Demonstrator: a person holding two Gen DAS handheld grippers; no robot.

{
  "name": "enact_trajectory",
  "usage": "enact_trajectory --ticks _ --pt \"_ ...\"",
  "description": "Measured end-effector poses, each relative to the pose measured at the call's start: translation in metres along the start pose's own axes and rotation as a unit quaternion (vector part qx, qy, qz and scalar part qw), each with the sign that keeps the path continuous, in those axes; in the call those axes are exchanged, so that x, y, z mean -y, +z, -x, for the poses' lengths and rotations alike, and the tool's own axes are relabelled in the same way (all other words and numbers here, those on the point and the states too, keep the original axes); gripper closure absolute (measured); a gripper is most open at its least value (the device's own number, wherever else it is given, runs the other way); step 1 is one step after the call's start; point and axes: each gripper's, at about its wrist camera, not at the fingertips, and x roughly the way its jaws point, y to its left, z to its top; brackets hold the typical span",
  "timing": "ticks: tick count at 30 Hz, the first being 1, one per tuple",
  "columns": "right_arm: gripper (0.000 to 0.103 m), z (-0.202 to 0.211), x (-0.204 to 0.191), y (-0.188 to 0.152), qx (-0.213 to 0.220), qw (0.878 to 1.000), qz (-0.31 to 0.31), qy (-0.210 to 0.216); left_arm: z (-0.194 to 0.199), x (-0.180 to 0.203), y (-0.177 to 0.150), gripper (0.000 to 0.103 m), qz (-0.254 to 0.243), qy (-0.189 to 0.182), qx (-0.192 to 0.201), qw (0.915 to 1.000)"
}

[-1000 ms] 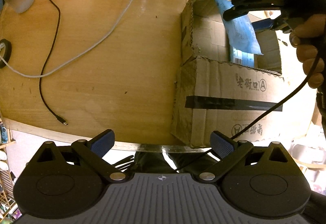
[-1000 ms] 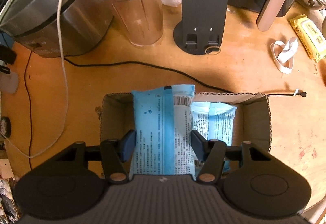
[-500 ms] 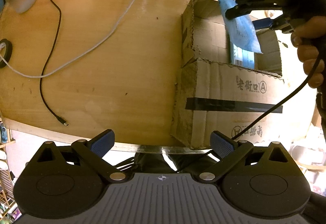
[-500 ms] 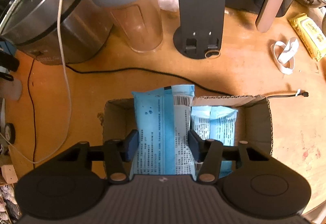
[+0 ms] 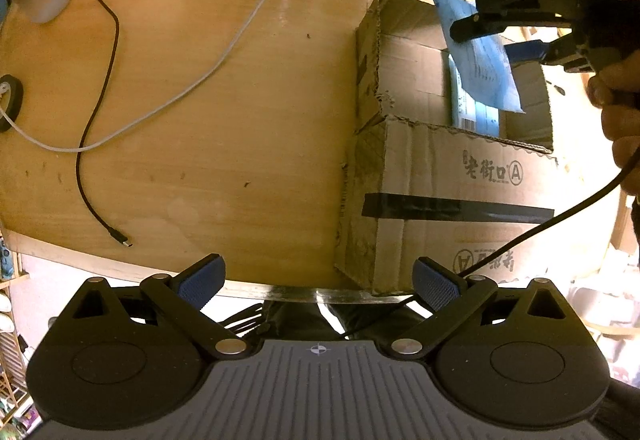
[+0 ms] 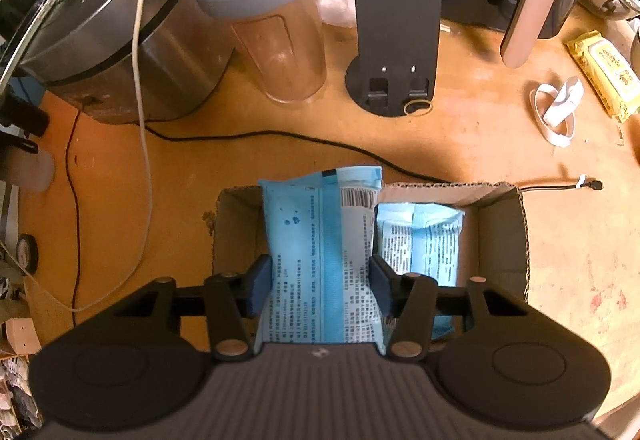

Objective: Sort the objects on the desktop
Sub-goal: 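Lower the smaller blue packet into the box beside the larger packet, then open the right gripper to release the packet in the box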

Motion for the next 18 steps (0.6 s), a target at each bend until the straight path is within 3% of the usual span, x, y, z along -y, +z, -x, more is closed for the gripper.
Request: enact_trajectory --ticks 18 --pt "0.054 -0.048 0.003 -0.005 -0.025 1.0 -0.013 -0.001 0.0 -0.001 -0.002 0.0 0.001 0.007 -0.004 1.0"
